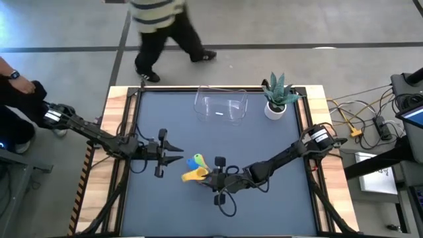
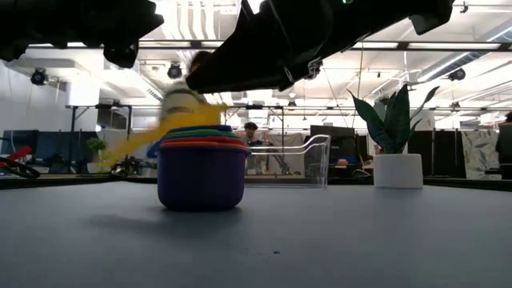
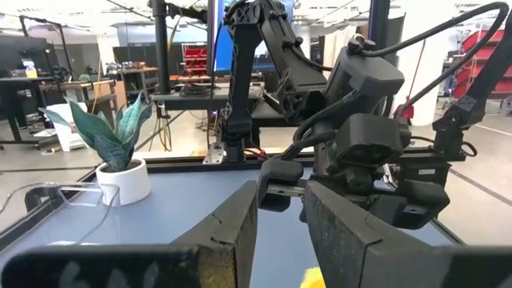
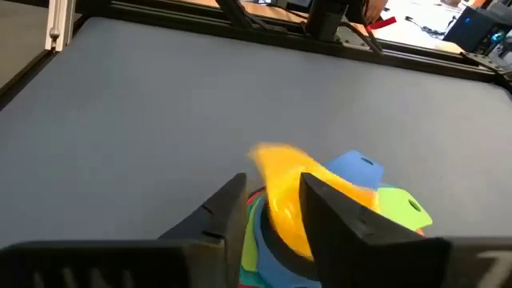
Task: Nest measuring cups in basket
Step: Stack the yellow measuring cup on top of the blue measuring cup
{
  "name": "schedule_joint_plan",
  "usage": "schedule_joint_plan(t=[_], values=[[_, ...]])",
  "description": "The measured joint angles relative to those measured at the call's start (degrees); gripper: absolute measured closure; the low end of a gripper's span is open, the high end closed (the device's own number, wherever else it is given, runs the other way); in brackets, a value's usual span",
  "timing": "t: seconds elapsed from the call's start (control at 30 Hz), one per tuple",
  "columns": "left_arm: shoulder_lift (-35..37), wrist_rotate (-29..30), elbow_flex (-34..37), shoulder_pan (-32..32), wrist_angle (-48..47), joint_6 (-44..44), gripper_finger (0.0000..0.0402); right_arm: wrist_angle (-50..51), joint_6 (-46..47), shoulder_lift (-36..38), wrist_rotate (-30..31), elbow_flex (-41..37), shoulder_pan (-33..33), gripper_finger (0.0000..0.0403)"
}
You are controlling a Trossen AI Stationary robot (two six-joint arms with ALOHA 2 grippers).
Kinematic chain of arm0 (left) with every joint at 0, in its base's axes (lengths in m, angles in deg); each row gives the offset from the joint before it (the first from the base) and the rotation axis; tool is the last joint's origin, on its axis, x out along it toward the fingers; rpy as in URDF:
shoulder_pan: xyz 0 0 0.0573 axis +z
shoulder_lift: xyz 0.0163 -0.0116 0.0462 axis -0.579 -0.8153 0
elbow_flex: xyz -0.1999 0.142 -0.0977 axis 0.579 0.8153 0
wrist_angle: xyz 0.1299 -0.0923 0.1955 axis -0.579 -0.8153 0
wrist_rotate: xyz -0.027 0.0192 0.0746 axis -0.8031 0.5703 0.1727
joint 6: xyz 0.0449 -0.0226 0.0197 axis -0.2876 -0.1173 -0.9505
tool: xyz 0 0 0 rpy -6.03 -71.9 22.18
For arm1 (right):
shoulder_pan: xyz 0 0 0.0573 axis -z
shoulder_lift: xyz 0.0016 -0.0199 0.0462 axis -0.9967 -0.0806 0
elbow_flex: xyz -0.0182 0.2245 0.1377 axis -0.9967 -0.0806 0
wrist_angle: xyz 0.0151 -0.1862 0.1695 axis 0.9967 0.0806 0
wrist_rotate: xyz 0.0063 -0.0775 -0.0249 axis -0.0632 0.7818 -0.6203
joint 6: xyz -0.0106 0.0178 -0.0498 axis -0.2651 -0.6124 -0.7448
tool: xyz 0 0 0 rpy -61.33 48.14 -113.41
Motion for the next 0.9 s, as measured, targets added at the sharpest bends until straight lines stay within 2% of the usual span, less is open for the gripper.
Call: schedule_joint_plan(t=[0.27,0.47,0.57,0.73,0.9], values=[[-0.68,0.00,0.00,0.00,0.02,0.15,0.0311,0.22,-0.09,0.00,0.02,0.00,0.00,0.0261],[-0.68,0.00,0.00,0.01,0.02,0.66,0.0311,0.76,-0.55,0.00,0.18,0.00,0.00,0.0264],[-0.76,0.00,-0.24,-0.01,-0.42,0.92,0.0311,3.93,-0.44,0.69,3.38,0.00,-0.04,0.0271],[-2.10,0.39,-5.67,-0.08,-12.92,2.85,0.0311,13.71,3.15,5.27,5.19,0.17,-0.30,0.0283],[-7.10,1.36,-13.00,-0.44,-24.96,4.48,0.0311,18.14,4.28,8.91,11.29,-0.30,-1.90,0.0294]])
